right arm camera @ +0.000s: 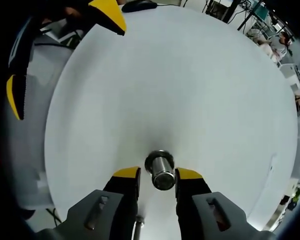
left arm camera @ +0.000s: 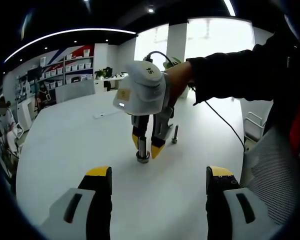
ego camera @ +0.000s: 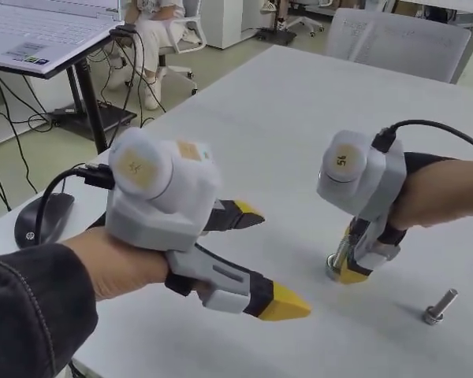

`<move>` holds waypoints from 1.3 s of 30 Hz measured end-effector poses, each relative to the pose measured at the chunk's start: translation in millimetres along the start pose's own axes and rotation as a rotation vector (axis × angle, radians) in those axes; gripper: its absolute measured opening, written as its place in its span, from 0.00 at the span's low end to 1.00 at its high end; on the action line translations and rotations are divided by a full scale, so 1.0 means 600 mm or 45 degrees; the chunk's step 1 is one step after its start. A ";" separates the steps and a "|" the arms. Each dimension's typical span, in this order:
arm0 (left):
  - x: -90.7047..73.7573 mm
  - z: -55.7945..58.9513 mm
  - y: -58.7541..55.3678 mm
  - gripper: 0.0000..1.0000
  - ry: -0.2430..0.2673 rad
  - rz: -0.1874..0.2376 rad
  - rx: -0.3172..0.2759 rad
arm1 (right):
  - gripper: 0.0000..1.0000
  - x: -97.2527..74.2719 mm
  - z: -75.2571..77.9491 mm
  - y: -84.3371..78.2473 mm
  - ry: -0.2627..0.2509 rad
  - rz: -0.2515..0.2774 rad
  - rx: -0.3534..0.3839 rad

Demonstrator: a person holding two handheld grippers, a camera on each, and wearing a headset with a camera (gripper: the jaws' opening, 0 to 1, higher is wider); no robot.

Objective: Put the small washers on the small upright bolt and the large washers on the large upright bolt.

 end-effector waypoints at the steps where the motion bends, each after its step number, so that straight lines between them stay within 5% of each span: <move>1: 0.000 0.000 0.000 0.77 -0.001 0.000 0.000 | 0.29 -0.001 0.000 -0.002 0.001 0.000 0.008; 39: 0.010 0.010 -0.002 0.77 -0.038 -0.015 0.019 | 0.29 -0.035 0.021 -0.072 -0.064 0.069 0.192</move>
Point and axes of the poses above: the centre of the closed fingertips' face, and the gripper's own axes: x roughly forward along the fingers, z roughly to its right, y roughly out of its top, the point moved 1 cm from there along -x, roughly backward along the fingers, and after that the axes turned 4 degrees about x, right-handed, at the moved point
